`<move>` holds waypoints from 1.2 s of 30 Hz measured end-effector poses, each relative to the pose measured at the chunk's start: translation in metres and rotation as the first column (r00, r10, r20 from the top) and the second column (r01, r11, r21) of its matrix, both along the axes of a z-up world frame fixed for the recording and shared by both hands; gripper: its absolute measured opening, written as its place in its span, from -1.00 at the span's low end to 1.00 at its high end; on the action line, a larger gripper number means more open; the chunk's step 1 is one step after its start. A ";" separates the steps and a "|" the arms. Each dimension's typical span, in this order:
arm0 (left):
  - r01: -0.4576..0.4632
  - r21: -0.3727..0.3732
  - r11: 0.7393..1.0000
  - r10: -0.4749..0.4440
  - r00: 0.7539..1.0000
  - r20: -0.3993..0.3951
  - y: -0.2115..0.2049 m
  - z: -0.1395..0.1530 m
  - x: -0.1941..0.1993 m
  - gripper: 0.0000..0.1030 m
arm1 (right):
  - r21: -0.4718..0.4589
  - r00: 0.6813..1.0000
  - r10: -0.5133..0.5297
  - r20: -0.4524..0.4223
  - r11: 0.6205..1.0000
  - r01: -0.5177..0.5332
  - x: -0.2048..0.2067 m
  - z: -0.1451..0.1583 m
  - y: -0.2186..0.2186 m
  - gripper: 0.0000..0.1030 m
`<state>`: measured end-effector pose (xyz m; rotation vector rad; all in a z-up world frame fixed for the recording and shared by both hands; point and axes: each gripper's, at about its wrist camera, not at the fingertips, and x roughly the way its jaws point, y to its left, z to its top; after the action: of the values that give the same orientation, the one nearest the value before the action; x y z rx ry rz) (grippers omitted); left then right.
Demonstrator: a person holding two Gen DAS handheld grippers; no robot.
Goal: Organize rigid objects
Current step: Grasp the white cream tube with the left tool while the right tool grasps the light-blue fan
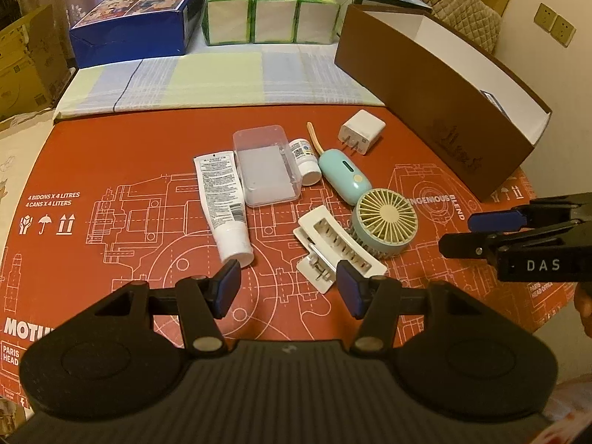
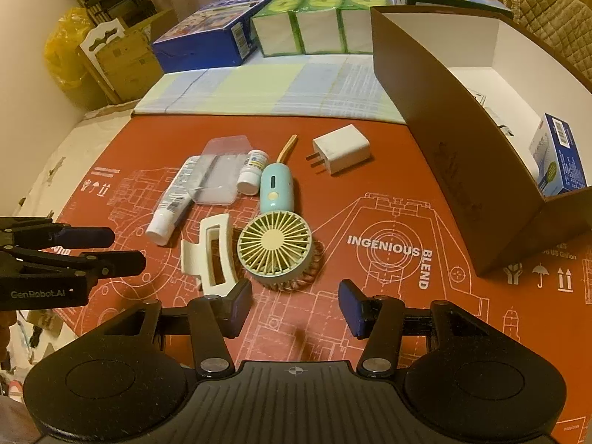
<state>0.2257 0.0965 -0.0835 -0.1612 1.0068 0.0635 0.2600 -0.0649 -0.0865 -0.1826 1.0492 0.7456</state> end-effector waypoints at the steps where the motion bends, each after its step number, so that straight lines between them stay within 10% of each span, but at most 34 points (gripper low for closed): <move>1: -0.003 0.002 1.000 0.003 1.000 -0.001 0.000 -0.001 0.001 0.03 | 0.000 1.000 0.003 0.000 1.000 -0.003 0.001 -0.001 0.001 -0.05; 30: -0.124 0.038 0.992 0.126 0.991 -0.055 0.045 -0.035 0.048 0.01 | -0.053 0.993 0.114 0.010 0.992 -0.113 0.069 -0.046 0.088 -0.06; 36: -0.107 0.043 0.993 0.110 0.991 -0.075 0.047 -0.046 0.060 -0.01 | -0.085 0.990 0.143 0.003 0.986 -0.143 0.072 -0.056 0.099 -0.40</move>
<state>0.2858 0.1430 -0.1295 -0.1791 1.0725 0.1896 0.3319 0.0342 -0.1430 -0.3364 1.0671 0.8295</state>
